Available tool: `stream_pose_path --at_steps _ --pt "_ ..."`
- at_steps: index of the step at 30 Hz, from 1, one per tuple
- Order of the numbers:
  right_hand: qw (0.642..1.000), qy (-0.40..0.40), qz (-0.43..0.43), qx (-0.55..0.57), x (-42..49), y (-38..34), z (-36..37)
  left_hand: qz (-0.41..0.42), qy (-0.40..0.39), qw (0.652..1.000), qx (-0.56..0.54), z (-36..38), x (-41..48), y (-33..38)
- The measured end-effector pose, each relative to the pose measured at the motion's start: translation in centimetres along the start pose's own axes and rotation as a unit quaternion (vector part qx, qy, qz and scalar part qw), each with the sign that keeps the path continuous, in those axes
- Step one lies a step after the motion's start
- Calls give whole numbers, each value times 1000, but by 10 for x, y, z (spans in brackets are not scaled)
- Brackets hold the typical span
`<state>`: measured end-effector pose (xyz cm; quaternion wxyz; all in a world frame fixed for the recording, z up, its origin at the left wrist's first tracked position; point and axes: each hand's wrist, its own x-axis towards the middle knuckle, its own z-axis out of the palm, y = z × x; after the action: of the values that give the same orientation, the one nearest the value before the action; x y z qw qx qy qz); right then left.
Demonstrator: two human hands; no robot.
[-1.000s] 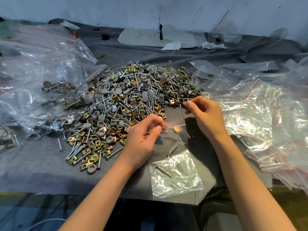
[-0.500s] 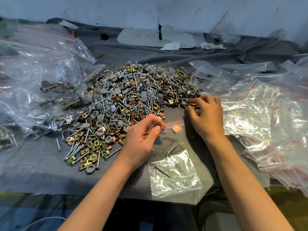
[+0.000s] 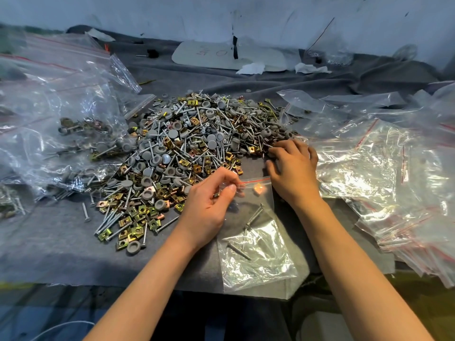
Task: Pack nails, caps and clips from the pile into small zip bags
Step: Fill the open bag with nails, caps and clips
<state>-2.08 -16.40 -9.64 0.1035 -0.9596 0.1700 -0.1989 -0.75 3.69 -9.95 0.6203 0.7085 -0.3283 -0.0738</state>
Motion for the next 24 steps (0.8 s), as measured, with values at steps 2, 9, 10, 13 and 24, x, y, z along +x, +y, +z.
stream_pose_path --at_steps 2,9,10,13,24 --pt "994 74 -1 79 -1 0 -3 2 -2 1000 5 0 0 -1" --pt "855 8 -28 517 -7 -5 -24 1 -4 999 34 -1 2 1" --pt "840 -30 -51 540 -8 -7 -25 4 -4 999 43 -1 2 1" --pt "786 -127 -77 600 -11 -11 -28 8 -1 999 50 -1 3 2" --pt "777 -178 -34 603 -13 -11 -27 5 -1 999 40 -1 3 1"
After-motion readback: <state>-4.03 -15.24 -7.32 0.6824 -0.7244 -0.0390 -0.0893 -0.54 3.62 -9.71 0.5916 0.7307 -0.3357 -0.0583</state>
